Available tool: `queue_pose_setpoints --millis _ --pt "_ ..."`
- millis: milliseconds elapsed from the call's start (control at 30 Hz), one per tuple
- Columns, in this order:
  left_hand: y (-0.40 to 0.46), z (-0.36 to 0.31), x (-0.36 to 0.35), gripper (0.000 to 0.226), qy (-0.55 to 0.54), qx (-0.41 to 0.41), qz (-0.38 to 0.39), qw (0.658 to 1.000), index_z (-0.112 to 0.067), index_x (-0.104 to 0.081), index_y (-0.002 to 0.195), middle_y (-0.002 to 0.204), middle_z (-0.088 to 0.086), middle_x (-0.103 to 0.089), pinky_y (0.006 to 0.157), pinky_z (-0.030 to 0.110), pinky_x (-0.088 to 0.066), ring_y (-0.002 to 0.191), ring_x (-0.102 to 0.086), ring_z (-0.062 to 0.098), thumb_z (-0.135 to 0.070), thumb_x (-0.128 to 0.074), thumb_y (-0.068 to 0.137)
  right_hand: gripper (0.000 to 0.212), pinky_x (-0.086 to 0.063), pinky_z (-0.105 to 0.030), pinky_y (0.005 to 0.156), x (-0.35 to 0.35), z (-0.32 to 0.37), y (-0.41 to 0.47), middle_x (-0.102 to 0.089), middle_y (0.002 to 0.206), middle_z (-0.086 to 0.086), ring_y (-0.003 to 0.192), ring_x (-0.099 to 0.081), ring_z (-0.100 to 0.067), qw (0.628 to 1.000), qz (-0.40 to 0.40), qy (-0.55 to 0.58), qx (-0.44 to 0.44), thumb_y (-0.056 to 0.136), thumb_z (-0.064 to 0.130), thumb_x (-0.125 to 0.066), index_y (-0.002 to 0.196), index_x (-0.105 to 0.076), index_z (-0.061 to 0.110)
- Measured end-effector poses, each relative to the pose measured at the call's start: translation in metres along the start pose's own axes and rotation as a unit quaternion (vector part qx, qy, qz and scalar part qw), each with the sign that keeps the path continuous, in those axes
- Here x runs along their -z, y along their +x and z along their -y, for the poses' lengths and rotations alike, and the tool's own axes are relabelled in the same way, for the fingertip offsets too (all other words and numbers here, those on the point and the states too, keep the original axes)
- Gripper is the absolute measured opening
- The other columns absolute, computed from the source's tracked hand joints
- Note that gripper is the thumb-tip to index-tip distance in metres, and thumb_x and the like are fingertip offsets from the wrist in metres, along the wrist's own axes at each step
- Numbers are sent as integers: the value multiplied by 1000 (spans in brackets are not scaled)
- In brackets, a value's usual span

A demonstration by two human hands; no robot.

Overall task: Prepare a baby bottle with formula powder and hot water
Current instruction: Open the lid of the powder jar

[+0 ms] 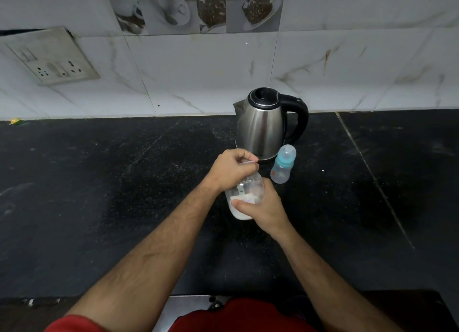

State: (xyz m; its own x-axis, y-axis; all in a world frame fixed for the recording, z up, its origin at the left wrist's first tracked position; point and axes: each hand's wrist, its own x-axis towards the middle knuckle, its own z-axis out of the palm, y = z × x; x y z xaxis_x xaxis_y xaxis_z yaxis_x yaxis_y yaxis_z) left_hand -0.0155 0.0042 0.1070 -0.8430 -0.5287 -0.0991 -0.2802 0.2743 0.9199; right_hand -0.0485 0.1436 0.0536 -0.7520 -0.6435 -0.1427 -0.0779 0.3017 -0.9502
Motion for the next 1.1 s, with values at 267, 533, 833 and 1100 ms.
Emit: queue_pose_setpoints --millis 267,533,833,1100 --pt "5 -5 9 35 31 36 45 998 -25 -71 96 92 -8 -72 87 30 -55 91 -69 9 -58 -69 84 80 -49 -40 102 9 -1 11 -60 129 10 118 -59 -6 998 60 -7 34 69 50 -79 136 -43 24" --pt "-14 17 25 49 -117 86 98 984 -12 -50 139 137 7 -58 109 29 -44 123 -57 11 -14 -66 93 77 -53 -37 95 15 -18 13 -63 119 11 107 -62 -5 1000 19 -9 -8 62 44 -87 127 -49 28" --pt "-26 38 27 82 -116 57 35 991 -14 -41 148 141 11 -54 92 21 -53 114 -61 10 -5 -82 77 77 -49 -26 87 17 -24 8 -60 117 15 106 -60 -3 1000 15 0 -13 58 44 -87 123 -47 32" --pt "-34 30 12 110 -108 31 78 991 -25 -22 157 160 7 -34 119 41 -34 145 -34 9 -22 -89 70 85 -52 -24 86 8 -21 1 -62 116 15 104 -62 -1 999 37 -17 1 53 48 -85 126 -47 29"
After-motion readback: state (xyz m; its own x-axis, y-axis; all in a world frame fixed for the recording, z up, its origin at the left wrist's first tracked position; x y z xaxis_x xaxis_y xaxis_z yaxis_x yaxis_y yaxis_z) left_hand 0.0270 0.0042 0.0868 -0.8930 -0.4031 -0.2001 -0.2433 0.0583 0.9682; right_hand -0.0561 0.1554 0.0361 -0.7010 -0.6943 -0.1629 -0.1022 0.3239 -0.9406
